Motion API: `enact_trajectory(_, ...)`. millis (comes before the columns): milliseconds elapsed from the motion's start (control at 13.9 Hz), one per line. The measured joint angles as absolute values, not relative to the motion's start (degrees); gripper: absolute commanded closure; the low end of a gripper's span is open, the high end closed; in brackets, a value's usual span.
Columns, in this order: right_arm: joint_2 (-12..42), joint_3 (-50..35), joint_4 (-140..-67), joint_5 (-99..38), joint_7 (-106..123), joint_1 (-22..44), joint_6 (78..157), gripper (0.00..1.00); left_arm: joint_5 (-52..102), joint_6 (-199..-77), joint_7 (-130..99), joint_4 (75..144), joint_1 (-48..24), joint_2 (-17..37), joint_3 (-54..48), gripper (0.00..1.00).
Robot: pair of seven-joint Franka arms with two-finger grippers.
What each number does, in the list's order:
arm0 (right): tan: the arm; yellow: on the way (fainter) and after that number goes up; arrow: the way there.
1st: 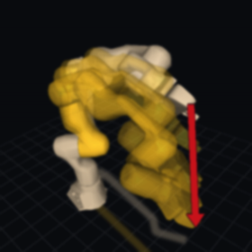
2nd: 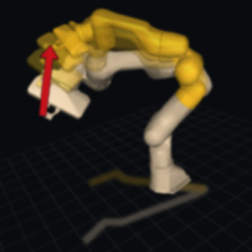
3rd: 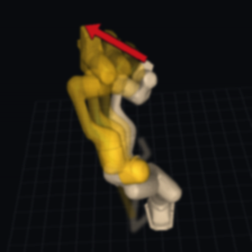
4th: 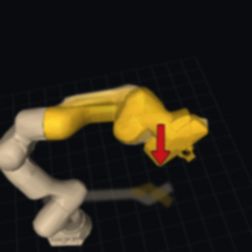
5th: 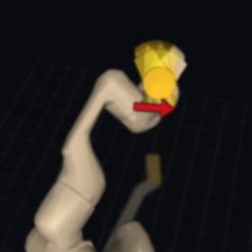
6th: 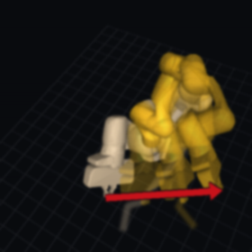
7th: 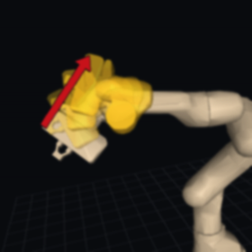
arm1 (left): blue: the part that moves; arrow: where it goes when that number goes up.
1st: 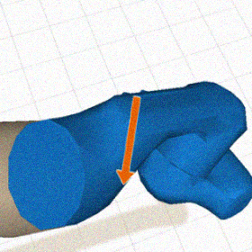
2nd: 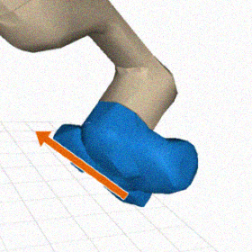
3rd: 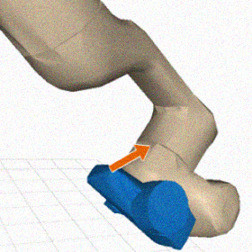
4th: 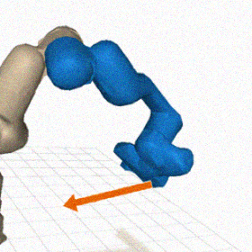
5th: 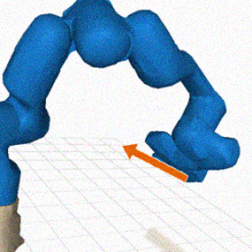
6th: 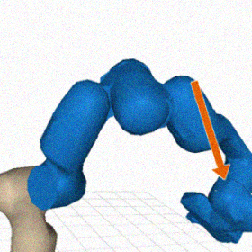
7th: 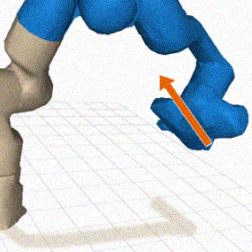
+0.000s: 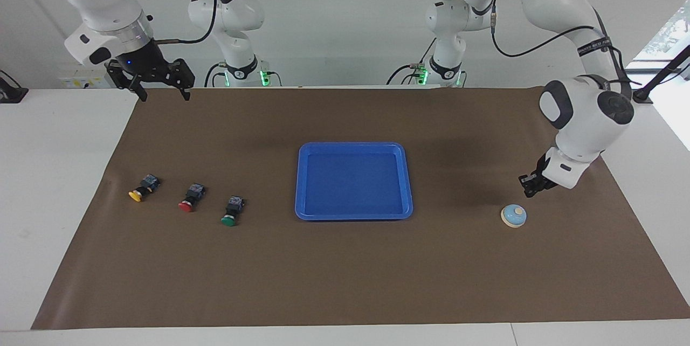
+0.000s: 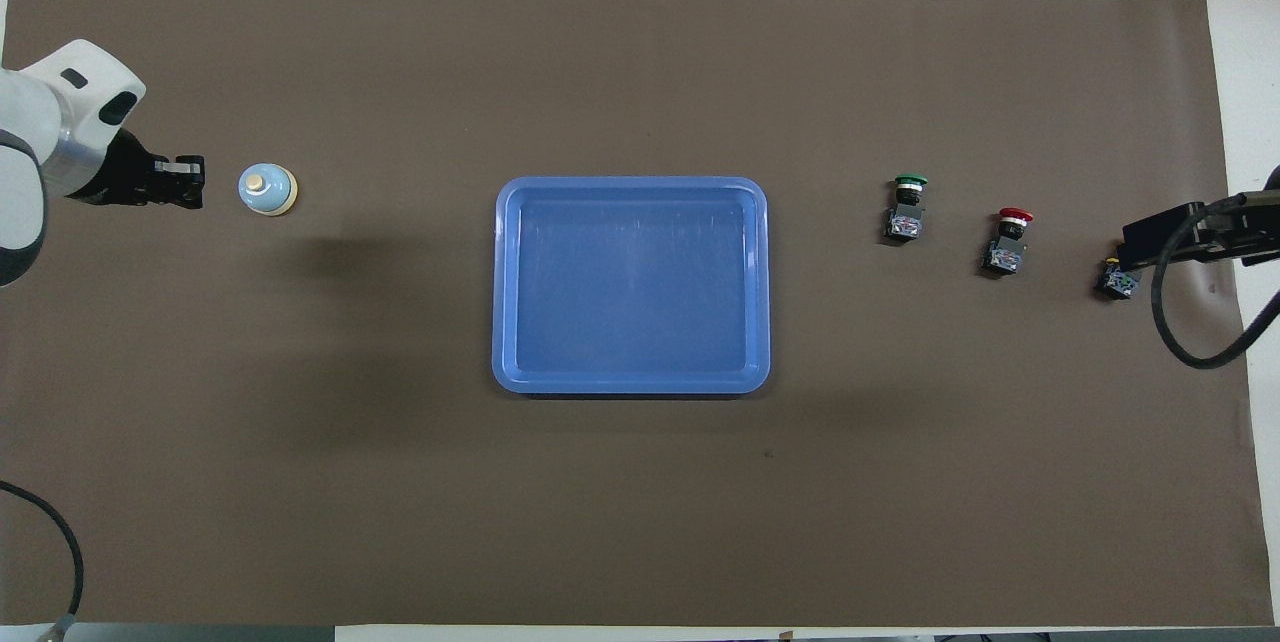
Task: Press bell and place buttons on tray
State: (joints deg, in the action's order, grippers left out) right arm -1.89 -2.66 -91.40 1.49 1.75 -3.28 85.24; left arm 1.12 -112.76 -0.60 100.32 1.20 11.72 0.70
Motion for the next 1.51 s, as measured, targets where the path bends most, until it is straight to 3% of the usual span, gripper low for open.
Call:
enact_trajectory(288,-2.0,-2.85,-93.97,1.47,1.04,-2.78,88.19,0.0,1.12,-105.73,-0.7,100.35,1.15,3.45,0.61,1.0)
enact_trajectory(576,-1.84,-3.02,-102.9,1.46,-4.07,-0.71,97.64,0.0,1.12,-99.63,-0.72,100.55,1.04,-1.81,0.31,1.0)
enact_trajectory(864,4.55,-3.04,-107.8,1.46,-7.8,0.51,110.13,0.0,1.12,-95.76,-0.72,100.9,1.0,-4.6,-0.08,1.0)
enact_trajectory(1080,10.19,-3.04,-110.01,1.46,-8.25,1.06,119.39,0.0,1.12,-95.35,-0.72,100.77,0.97,-4.89,-0.42,0.48)
enact_trajectory(1224,12.91,-3.04,-110.31,1.46,-9.82,1.84,123.1,0.0,1.12,-94.17,-0.72,100.06,0.96,-4.89,-0.52,0.27)
enact_trajectory(1296,14.28,-3.04,-110.39,1.46,-10.29,2.01,125.2,0.0,1.12,-93.5,-0.72,99.48,0.96,-4.9,-0.52,0.02)
enact_trajectory(1512,18.72,-3.04,-110.46,1.46,-12.43,2.12,131.35,0.0,1.12,-91.89,-0.72,98.64,0.93,-4.87,-0.58,0.0)
